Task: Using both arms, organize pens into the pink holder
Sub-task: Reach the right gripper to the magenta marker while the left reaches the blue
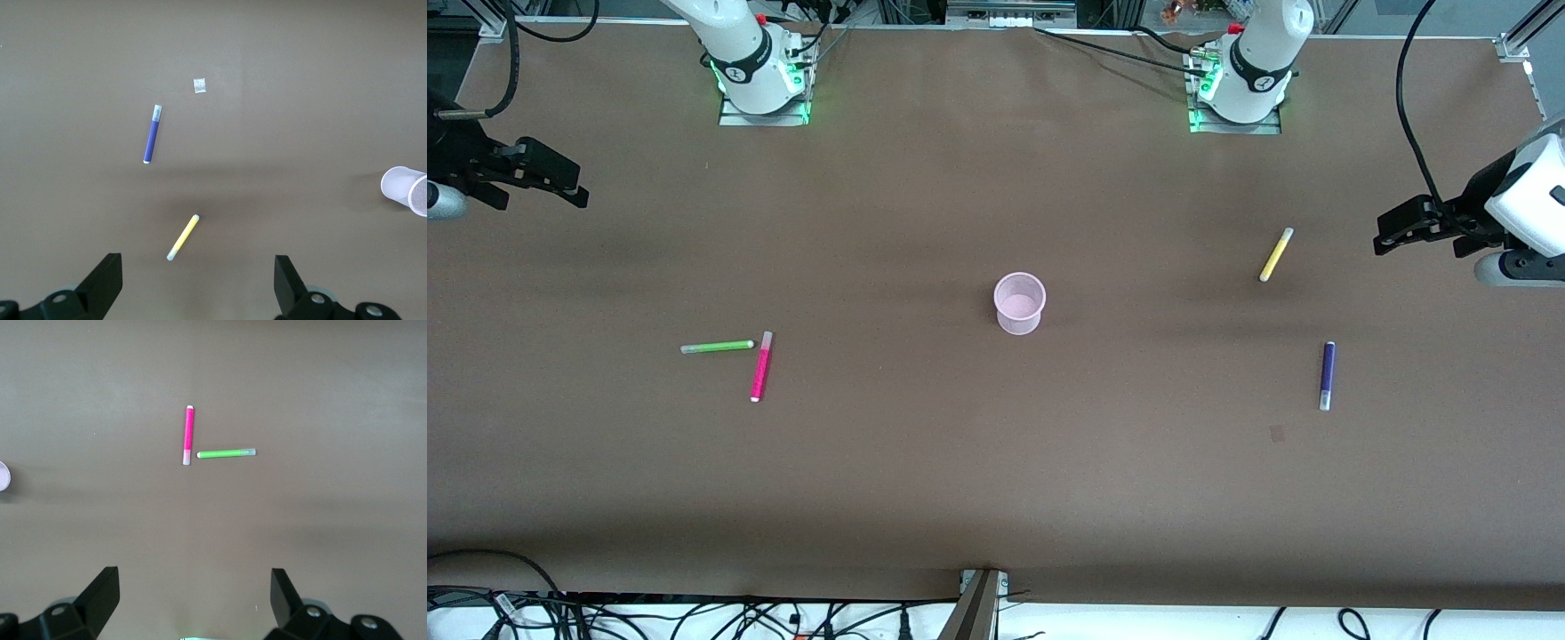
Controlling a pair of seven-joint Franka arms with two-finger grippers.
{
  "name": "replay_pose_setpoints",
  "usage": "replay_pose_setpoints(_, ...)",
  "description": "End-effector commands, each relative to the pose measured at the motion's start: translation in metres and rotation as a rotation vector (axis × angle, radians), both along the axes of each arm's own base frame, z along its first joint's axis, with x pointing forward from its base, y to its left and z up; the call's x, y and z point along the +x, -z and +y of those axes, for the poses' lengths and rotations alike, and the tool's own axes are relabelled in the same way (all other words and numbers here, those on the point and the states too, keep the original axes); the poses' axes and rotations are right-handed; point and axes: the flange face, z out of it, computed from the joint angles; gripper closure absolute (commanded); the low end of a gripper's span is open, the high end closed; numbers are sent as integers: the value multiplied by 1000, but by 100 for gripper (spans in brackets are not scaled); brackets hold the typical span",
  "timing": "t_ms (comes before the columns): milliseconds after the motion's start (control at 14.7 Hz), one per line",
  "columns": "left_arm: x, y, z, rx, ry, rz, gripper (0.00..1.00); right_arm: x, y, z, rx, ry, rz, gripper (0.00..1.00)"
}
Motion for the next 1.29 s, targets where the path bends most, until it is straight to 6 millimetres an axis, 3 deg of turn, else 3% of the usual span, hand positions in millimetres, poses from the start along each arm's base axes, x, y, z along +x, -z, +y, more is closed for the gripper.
replay_pose_setpoints(0,-6,-3,0,-25,-1,8,0,1,-3,-3,-8,-8,-10,0)
replay_pose_setpoints(409,-7,-5,-6,-23,68,11,0,1,-3,-3,-6,-8,-10,0)
replay_pose_setpoints(681,-11,13,4,-31,128,105,0,2,-3,-4,0,-7,-12,0)
replay_pose_setpoints(817,-4,23,19,-30,181,113,0,2,-3,-5,-2,1,-12,0)
replay_pose_setpoints(885,-1,25,39,-42,201,106,0,2,-2,-4,-11,4,-10,0)
replay_pose_setpoints(954,1,27,62,-63,222,93,0,6,6,1,-32,-6,4,0)
replay_pose_setpoints(1090,3,38,80,-77,257,104,0,13,23,6,-70,-21,43,0)
replay_pose_setpoints(1158,9,56,95,-88,267,129,0,16,33,15,-76,-44,62,0)
replay_pose_setpoints(1226,13,70,102,-97,290,146,0,25,56,21,-85,-56,104,0)
